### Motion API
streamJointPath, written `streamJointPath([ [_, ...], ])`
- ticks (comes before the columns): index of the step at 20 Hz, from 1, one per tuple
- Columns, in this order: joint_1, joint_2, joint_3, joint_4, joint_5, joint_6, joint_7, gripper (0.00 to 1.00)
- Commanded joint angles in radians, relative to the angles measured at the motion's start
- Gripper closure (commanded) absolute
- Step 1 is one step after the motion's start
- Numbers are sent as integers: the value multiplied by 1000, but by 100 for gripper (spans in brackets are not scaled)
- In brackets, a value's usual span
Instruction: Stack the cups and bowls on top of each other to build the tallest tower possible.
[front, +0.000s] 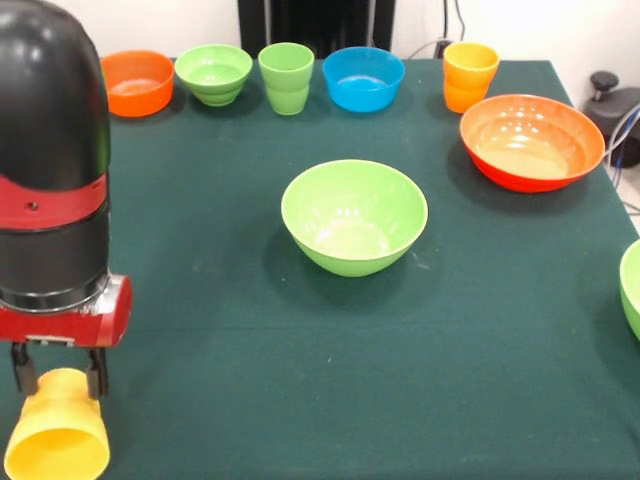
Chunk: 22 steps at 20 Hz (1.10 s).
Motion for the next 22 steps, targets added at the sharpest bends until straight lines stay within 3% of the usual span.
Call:
streamJointPath([
  [1, -22, 130, 134, -166, -85, 171, -381, 0],
  [4, -31, 158, 153, -214, -88, 188, -450, 0],
  [11, -42, 155, 152, -228, -67, 243, -545, 0],
  [15, -47, 154, 136, -223, -54, 253, -541, 0],
  [21, -48, 138, 109, -179, -28, 247, -400, 0],
  [22, -46, 129, 100, -159, -28, 240, -392, 100],
])
